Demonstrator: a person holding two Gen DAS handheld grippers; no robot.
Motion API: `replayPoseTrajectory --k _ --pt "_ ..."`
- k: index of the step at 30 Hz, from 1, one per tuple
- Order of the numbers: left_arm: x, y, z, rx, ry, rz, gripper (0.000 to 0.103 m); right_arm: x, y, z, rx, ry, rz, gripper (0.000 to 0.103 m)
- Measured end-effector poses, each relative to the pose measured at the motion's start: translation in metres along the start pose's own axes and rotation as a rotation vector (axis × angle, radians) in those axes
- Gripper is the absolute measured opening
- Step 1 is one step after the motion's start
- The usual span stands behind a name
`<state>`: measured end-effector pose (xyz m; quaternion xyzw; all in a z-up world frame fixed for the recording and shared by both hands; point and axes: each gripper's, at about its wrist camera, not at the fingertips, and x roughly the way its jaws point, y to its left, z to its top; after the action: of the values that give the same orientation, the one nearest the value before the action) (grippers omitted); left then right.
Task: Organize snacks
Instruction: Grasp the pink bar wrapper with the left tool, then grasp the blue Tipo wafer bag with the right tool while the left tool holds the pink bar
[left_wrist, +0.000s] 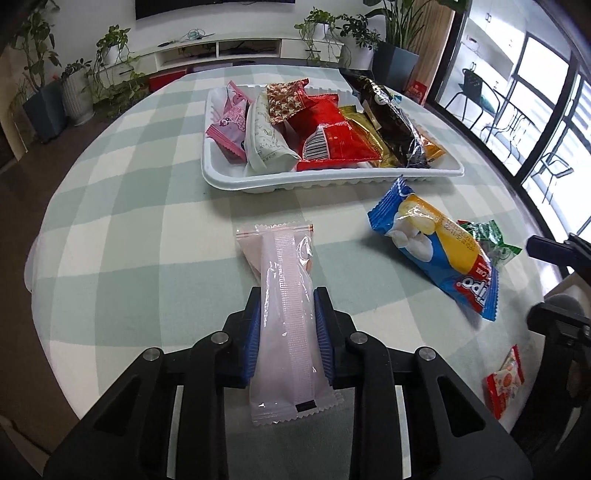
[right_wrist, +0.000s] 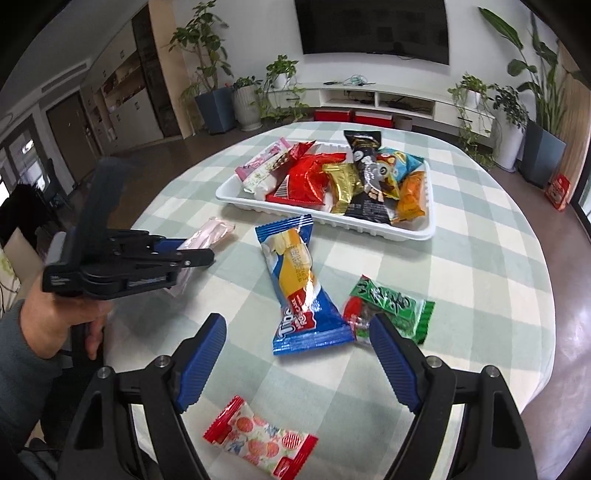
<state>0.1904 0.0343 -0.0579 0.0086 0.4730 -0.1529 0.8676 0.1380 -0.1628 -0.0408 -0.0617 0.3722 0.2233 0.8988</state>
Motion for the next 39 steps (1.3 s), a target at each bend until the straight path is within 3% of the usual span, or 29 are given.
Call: replayPoseTrajectory --k 4,11,18,20,24,27,39 --pt "-0.008 0.003 -0.013 -0.031 0.002 -0.055 0.025 0.024 0.001 0.011 -0.05 0.053 -0.01 0.076" --pt "-0.014 -0.001 -0.023 -0.02 0.0 -0.078 0.025 0.054 0.015 0.02 -0.123 0.117 -0.024 0.071" --pt "-0.014 0.001 -0.024 -0.024 -0.004 -0.092 0.025 0.077 0.009 0.019 -0.095 0.201 -0.036 0.062" --pt "-0.014 0.003 -0.024 -0.034 -0.008 -0.097 0.025 0.077 0.011 0.019 -0.104 0.198 -0.031 0.058" --pt "-0.015 0.005 -0.024 -0.043 -0.016 -0.105 0.025 0.076 0.01 0.021 -0.095 0.198 -0.016 0.037" --pt "-0.017 0.006 -0.024 -0.05 -0.027 -0.112 0.025 0.073 0.007 0.021 -0.057 0.188 0.0 0.03" --pt "-0.026 0.013 -0.023 -0.104 -0.058 -0.184 0.025 0.029 -0.01 0.019 0.123 0.069 0.11 0.029"
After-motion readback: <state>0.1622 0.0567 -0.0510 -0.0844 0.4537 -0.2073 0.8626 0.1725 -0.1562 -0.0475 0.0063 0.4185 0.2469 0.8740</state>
